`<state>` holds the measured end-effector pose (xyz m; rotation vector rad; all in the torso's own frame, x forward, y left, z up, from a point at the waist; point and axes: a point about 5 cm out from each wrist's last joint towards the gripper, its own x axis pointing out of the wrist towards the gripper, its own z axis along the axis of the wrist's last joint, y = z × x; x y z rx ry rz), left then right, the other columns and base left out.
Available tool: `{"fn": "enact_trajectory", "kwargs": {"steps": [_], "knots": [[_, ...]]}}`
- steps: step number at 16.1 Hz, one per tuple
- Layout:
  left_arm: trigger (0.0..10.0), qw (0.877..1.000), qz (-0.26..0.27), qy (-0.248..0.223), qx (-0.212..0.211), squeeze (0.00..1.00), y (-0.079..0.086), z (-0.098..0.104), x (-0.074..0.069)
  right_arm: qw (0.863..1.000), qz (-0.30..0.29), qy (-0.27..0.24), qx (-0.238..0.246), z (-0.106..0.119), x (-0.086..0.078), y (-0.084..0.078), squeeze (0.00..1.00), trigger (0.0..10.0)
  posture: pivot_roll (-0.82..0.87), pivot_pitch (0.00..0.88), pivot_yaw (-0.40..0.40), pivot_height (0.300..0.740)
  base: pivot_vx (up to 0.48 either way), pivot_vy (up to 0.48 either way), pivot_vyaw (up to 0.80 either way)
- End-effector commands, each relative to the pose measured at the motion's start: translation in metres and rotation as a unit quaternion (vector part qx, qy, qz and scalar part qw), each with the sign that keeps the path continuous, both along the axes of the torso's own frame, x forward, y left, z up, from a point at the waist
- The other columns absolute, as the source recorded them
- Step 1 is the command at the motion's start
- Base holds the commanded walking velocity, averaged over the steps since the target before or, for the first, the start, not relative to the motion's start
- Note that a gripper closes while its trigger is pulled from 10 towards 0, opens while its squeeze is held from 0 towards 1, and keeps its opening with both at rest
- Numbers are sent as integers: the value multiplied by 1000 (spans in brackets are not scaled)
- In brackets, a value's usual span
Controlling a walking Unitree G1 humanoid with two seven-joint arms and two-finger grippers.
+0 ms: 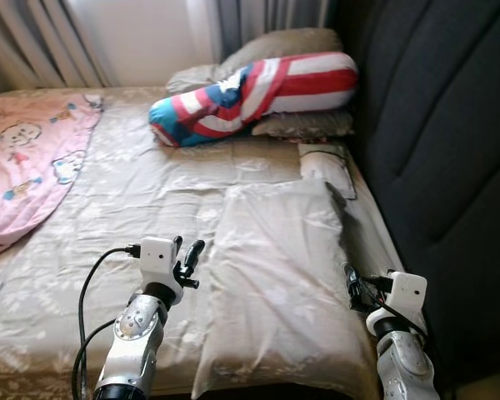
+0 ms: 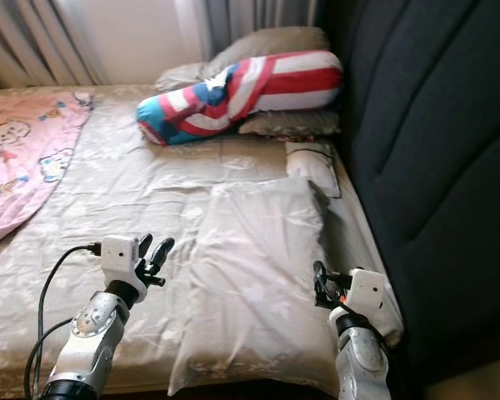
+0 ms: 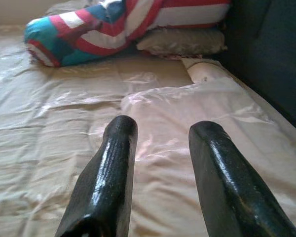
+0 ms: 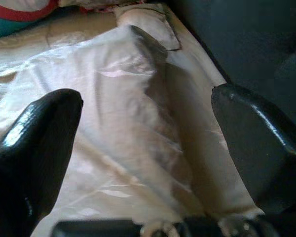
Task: Clean up the room
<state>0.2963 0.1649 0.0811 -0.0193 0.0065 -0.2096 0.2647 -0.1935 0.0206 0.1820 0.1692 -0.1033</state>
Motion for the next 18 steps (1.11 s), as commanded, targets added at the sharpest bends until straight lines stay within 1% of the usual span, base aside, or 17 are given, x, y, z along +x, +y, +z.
{"fn": "enact_trajectory", "kwargs": {"steps": [1, 10, 13, 18], "knots": [[10000, 1000, 3, 1, 5, 0, 4, 0, 0, 1000, 2, 7, 6, -3, -2, 2, 0, 10000, -88, 78, 9, 740, 0, 0, 0], [10000, 1000, 14, 10, -4, 0, 6, -4, -5, 1000, 2, -1, 8, 0, 1, 2, 0, 10000, -88, 83, 5, 740, 0, 0, 0], [10000, 1000, 16, 6, 1, 0, 7, -3, -5, 1000, 3, -2, 9, 0, 1, 3, 0, 10000, -89, 84, 6, 740, 0, -470, 0], [10000, 1000, 22, 4, -9, 0, 10, -2, -5, 1000, 3, 0, 8, -1, 1, 3, 0, 10000, -89, 76, 7, 740, 0, 0, 0]]}}
